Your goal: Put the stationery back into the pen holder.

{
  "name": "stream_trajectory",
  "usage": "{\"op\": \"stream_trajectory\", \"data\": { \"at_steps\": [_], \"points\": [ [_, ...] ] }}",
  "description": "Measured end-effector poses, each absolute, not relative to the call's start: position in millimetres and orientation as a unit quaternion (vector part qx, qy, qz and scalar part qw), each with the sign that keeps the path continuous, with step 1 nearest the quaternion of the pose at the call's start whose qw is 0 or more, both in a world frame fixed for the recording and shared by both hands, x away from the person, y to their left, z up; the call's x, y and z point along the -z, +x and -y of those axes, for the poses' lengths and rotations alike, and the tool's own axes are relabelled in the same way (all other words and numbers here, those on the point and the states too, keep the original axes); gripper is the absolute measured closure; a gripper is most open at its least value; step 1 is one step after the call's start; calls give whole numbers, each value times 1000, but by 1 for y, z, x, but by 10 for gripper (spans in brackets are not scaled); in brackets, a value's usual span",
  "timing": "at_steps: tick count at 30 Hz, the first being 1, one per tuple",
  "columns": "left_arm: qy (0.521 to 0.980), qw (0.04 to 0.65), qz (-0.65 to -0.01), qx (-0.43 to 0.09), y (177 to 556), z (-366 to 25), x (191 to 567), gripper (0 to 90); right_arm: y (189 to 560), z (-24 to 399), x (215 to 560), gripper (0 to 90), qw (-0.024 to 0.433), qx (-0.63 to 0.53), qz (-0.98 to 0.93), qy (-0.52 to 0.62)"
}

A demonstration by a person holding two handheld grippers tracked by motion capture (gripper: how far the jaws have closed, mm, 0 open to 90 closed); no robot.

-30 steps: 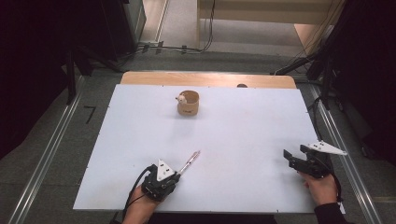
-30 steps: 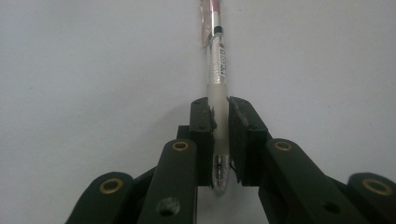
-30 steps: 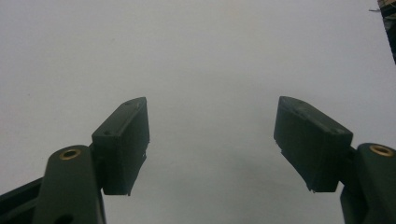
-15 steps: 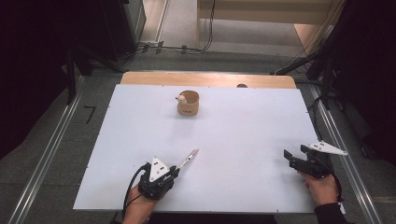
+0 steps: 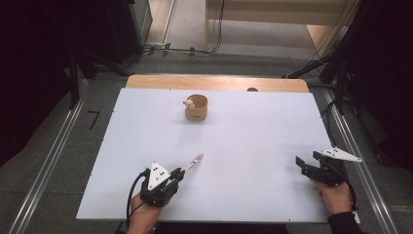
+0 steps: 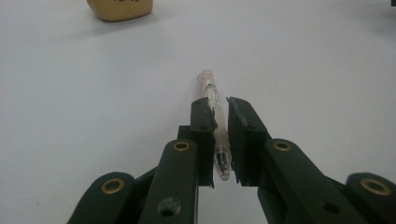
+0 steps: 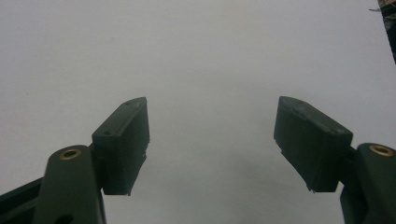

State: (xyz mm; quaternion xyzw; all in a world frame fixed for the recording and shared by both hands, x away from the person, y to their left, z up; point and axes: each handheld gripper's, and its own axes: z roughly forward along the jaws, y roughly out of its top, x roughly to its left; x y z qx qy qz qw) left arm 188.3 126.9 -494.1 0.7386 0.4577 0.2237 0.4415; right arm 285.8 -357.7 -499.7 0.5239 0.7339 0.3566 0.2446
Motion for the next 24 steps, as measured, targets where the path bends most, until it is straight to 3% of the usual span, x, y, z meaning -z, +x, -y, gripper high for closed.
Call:
{"op": "stream_trajectory", "data": {
  "at_steps": [24],
  "points": [
    [707, 464, -474, -243, 205, -130, 476, 818, 286, 359, 500, 252, 246, -358, -733, 523]
  ]
}}
